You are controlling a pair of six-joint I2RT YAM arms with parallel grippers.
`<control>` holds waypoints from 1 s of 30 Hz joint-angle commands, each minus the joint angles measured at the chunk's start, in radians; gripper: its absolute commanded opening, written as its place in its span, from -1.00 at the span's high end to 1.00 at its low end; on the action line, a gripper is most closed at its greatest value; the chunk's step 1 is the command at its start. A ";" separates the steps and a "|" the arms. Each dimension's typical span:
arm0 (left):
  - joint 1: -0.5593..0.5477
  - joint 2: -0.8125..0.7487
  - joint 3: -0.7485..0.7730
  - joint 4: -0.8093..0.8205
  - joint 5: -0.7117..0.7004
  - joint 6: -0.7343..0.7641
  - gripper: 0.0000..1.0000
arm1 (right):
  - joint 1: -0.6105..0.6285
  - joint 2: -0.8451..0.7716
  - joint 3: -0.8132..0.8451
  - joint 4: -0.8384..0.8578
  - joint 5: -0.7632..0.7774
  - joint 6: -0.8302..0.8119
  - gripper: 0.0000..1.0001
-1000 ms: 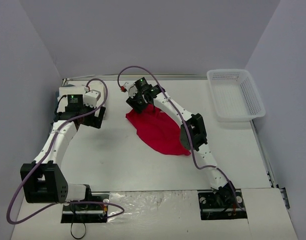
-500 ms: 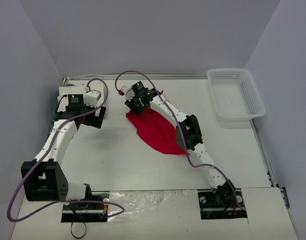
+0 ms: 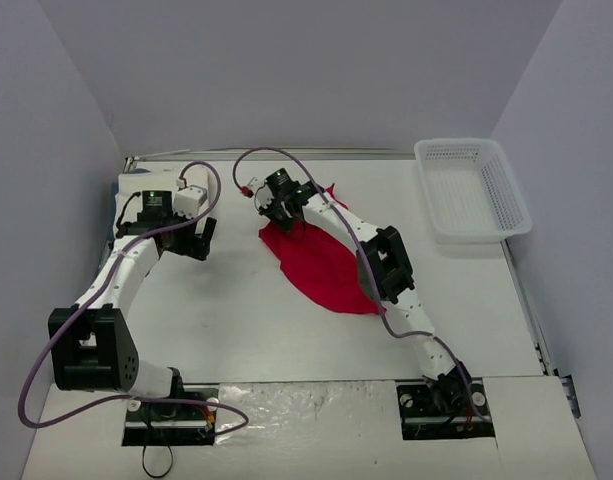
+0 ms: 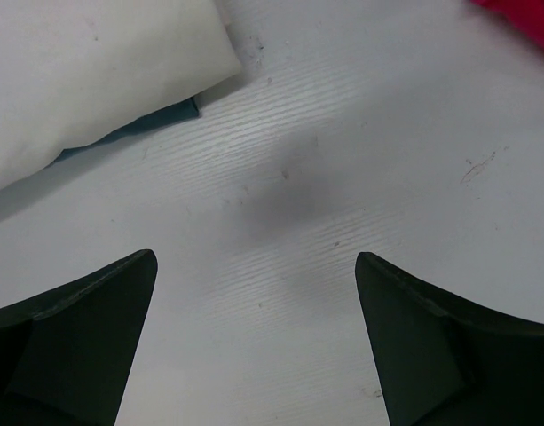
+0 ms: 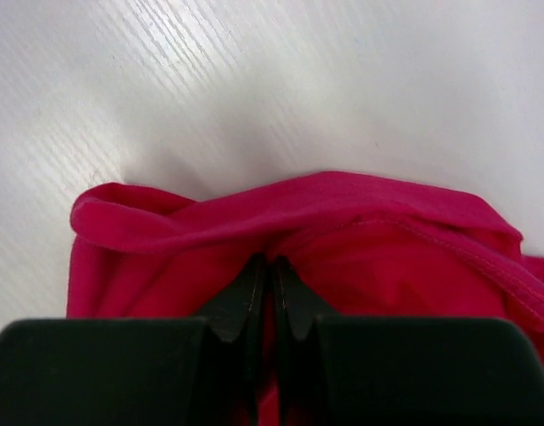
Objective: Fold and stack the t-shirts
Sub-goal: Flatten out the tshirt
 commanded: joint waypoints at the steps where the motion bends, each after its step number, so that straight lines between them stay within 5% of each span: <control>1: 0.001 0.017 0.070 0.025 0.045 0.008 -0.89 | -0.023 -0.178 -0.079 -0.027 0.039 -0.019 1.00; 16: -0.223 0.224 0.285 0.068 0.063 0.030 -0.89 | -0.151 -0.577 -0.420 -0.029 0.056 -0.042 1.00; 26: -0.274 0.465 0.414 0.126 0.120 0.028 -1.00 | -0.269 -0.746 -0.670 -0.027 0.031 -0.045 1.00; 30: -0.275 0.520 0.451 0.127 0.132 0.024 -0.80 | -0.284 -0.766 -0.711 -0.027 0.023 -0.045 1.00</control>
